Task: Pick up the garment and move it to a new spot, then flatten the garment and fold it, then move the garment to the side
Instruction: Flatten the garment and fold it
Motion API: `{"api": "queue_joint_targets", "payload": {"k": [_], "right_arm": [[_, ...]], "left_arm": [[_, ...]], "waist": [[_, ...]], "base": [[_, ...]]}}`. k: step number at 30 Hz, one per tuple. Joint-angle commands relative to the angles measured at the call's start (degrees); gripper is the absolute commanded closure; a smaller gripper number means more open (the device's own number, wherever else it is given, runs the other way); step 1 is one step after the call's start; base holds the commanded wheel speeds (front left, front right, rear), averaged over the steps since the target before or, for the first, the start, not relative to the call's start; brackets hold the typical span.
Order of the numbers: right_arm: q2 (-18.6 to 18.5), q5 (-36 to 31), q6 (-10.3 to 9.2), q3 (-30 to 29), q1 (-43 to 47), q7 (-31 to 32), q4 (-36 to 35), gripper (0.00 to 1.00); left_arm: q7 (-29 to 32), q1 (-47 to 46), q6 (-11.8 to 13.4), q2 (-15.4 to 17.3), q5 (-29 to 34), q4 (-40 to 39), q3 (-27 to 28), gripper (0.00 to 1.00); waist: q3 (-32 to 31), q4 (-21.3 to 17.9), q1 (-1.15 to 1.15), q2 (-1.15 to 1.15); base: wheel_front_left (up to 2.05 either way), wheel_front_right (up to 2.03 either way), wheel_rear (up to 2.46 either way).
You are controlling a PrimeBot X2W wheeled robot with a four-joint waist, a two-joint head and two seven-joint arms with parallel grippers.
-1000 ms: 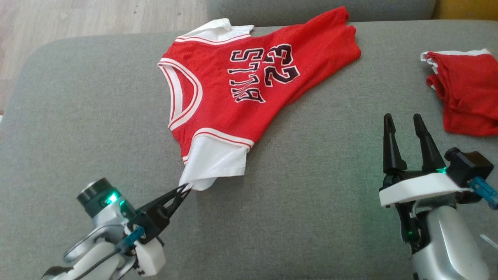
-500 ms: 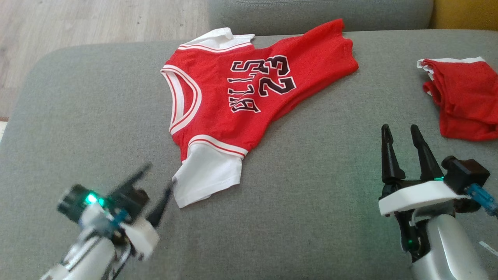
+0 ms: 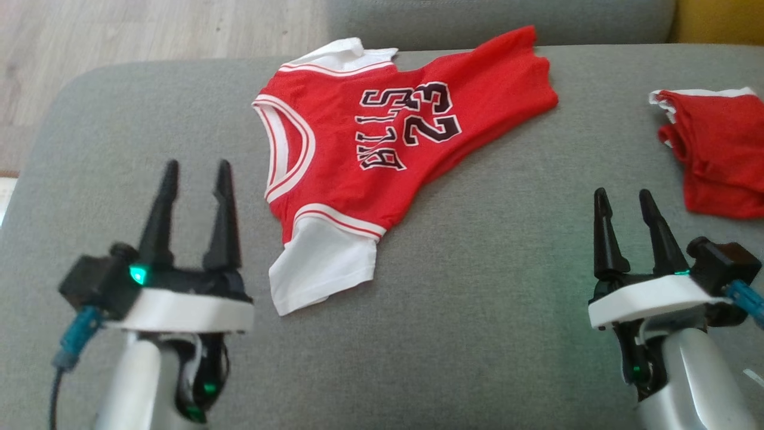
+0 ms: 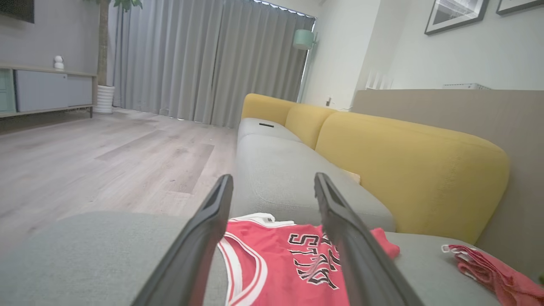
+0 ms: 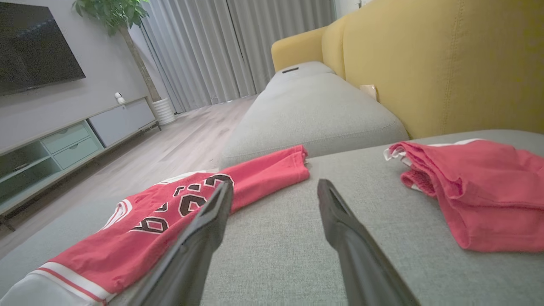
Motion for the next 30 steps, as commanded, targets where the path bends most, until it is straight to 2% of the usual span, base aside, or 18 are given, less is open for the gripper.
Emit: {"api": "queue_joint_targets", "payload": {"k": [1,6,12,21,25,30], "right_arm": [[-0.1,-0.5,-0.05,0.9,-1.1,0.3,-1.9,0.0],[-0.1,-0.9,-0.05,-0.7,-4.7,3.5,-0.1,0.0],[-0.8,0.2,-0.05,-3.3,-12.9,10.1,5.8,0.0],[-2.7,3.3,-0.05,-12.8,-27.7,21.1,20.0,0.0],[-4.6,0.8,-0.05,-17.5,-34.1,24.8,27.7,0.0],[-6.3,-3.4,-0.05,-21.4,-38.8,27.1,34.1,0.0]], "left_arm": [[-0.3,-1.1,-1.1,-0.2,0.8,-2.3,2.7,0.0],[-0.3,-0.6,-5.1,-2.6,3.1,-1.0,2.7,0.0],[-0.3,-2.6,-6.9,-3.3,4.0,0.7,1.5,0.0],[-0.3,-4.7,-7.3,-3.4,0.9,1.7,-2.7,0.0],[-0.3,-5.5,-7.0,-3.4,-0.4,2.0,-4.3,0.0],[-0.3,-6.1,-6.5,-3.4,-1.2,1.9,-5.2,0.0]], "waist": [[0.6,0.6,0.0,0.0],[3.0,2.9,0.0,0.0],[6.7,7.0,0.0,0.0],[11.0,13.6,0.0,0.0],[12.2,16.4,0.0,0.0],[13.2,18.0,0.0,0.0]], "base": [[0.0,0.0,0.0],[0.0,0.0,0.0],[0.0,0.0,0.0],[0.0,0.0,0.0],[0.0,0.0,0.0],[0.0,0.0,0.0]]}}
